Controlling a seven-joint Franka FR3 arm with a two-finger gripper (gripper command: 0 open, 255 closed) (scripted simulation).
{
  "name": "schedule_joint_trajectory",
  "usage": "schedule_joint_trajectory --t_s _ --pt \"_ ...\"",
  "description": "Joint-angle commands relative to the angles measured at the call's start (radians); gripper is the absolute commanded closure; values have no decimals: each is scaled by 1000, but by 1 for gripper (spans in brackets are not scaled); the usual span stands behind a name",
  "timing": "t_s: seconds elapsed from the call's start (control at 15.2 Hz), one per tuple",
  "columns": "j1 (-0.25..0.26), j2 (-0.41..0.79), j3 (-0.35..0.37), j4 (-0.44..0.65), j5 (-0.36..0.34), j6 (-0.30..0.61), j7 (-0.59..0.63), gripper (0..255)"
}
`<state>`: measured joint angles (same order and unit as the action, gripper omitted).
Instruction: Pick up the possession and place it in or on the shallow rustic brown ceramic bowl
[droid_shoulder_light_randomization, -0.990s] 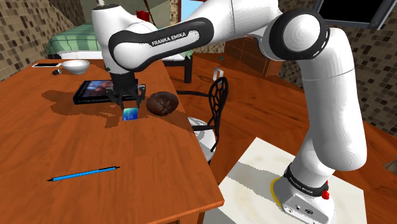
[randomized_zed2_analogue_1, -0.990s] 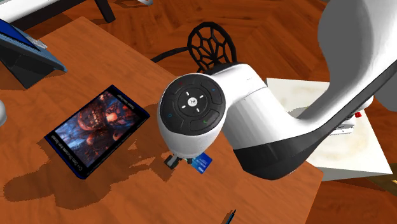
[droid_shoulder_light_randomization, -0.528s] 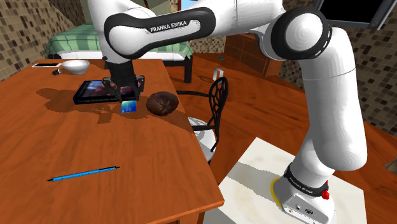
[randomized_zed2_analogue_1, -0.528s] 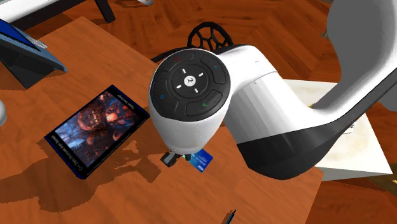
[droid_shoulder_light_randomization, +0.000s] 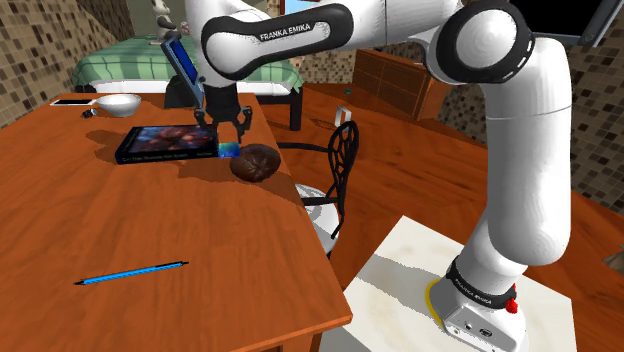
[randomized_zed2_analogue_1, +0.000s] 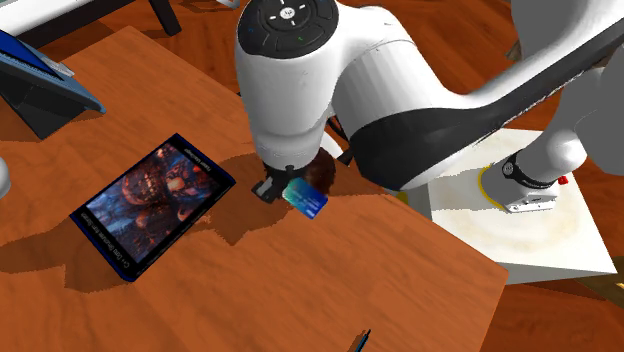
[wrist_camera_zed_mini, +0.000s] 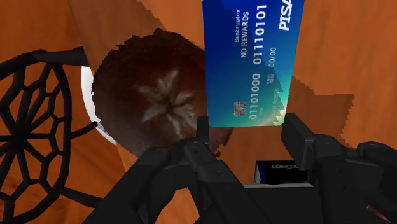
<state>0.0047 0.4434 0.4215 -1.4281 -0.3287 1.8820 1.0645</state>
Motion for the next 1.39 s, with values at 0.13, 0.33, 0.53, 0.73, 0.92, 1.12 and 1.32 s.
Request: schedule_joint_trajectory --t_s 0.13,0.33,0.53,0.73,0.92,1.12,1.32 --pt "-71 -24 -17 -27 20 19 -87 255" --pt "-119 -31 -31 -30 33 27 -150 255" --pt "-154 -29 -43 -36 39 42 -195 255" --pt "-155 -23 -45 -68 34 79 -187 255" --pt "-156 -16 -48 -97 28 114 -180 255" --pt "-157 -6 -51 -123 21 149 -172 255" --pt "-156 6 -54 -147 13 183 -164 255"
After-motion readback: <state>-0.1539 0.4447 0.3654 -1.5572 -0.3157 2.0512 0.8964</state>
